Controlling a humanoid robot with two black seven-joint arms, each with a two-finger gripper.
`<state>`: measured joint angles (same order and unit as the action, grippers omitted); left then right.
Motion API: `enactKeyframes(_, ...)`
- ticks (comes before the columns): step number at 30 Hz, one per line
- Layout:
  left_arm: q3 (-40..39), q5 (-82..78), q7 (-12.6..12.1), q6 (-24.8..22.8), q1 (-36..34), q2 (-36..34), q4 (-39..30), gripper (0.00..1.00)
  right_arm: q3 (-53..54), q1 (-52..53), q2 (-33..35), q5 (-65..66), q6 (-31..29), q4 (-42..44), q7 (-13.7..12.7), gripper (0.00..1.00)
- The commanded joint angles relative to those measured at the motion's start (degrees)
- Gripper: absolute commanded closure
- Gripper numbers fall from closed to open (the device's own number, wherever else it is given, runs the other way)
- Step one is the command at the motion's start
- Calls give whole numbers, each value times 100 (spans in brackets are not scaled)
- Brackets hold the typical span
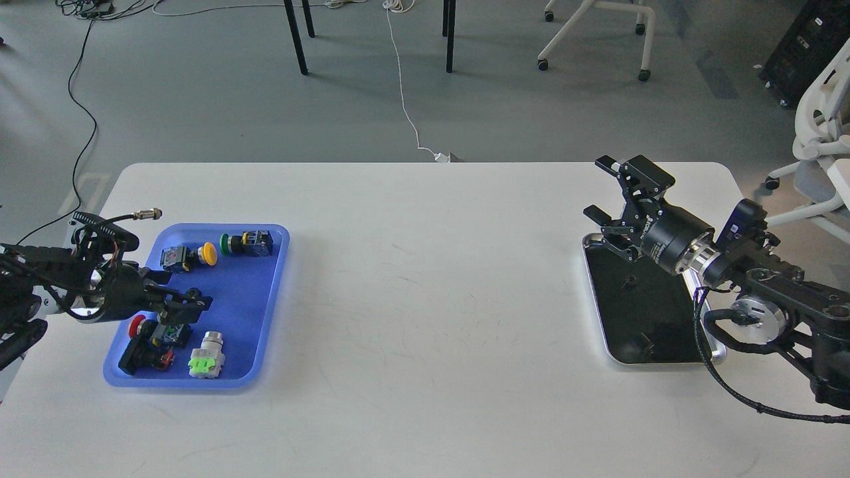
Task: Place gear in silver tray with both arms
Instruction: 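Grasp another small black gear in the blue tray with the left gripper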
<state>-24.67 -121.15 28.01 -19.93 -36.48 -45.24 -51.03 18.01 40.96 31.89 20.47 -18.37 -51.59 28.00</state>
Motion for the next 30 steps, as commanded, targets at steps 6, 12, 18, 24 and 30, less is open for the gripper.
enactKeyframes(6, 121, 4, -1, -2, -17, 120, 146, 25, 1, 0, 10, 0, 0, 0, 0, 3)
enactKeyframes(12, 121, 4, -1, 16, -17, 200, 287, 48, 1, 0, 28, 0, 0, -9, 0, 3)
enactKeyframes(18, 156, -5, -1, 33, -26, 200, 287, 76, 1, 0, 28, 0, 0, -9, 0, 3)
enactKeyframes(24, 156, -14, -1, 95, -26, 191, 287, 85, 1, 0, 19, 0, 0, -9, 0, 3)
enactKeyframes(30, 156, 4, -1, 121, -43, 174, 261, 86, 1, 0, 19, 0, 0, -9, 0, 3)
